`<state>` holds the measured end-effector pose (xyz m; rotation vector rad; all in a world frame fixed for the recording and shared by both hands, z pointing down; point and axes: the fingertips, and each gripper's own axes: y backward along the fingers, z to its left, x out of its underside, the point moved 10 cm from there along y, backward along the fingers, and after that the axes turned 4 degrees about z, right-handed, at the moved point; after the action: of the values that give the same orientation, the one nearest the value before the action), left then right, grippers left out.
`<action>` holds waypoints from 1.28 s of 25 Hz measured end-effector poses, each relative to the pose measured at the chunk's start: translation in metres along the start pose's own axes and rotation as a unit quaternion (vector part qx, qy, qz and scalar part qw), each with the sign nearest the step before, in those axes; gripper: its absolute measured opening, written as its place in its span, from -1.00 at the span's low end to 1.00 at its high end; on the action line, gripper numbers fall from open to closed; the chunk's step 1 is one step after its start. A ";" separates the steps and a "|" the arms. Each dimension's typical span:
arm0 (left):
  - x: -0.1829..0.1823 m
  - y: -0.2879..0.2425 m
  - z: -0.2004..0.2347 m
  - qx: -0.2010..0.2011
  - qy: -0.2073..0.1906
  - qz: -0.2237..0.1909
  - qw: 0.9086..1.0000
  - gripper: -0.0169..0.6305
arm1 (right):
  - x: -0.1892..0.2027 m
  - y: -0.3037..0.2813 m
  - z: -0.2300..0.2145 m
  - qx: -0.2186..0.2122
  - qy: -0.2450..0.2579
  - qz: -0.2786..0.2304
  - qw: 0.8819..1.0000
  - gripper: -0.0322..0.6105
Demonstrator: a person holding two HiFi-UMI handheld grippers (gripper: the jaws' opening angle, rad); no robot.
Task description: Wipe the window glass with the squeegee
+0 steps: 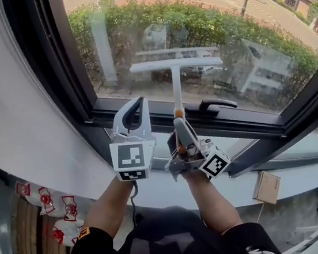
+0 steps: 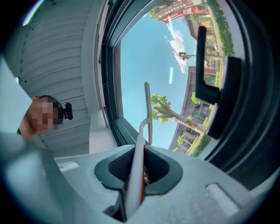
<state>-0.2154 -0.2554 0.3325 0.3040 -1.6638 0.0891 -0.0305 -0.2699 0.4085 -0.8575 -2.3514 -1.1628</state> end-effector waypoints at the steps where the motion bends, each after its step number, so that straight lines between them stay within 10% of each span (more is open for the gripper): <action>1: 0.009 0.000 -0.002 0.005 0.004 0.010 1.000 -0.89 | 0.005 0.004 -0.001 0.005 -0.003 0.000 1.000 -0.74; 16: 0.088 0.010 -0.025 0.043 0.028 0.124 0.991 -0.89 | 0.053 0.064 -0.024 0.078 -0.064 -0.028 0.994 -0.74; 32: 0.085 0.009 -0.036 0.042 0.039 0.130 0.990 -0.89 | 0.043 0.083 -0.024 0.106 -0.030 -0.009 0.994 -0.75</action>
<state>-0.1903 -0.2512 0.4218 0.1443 -1.6171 0.3626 -0.0051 -0.2352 0.4951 -0.8076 -2.4813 -0.8851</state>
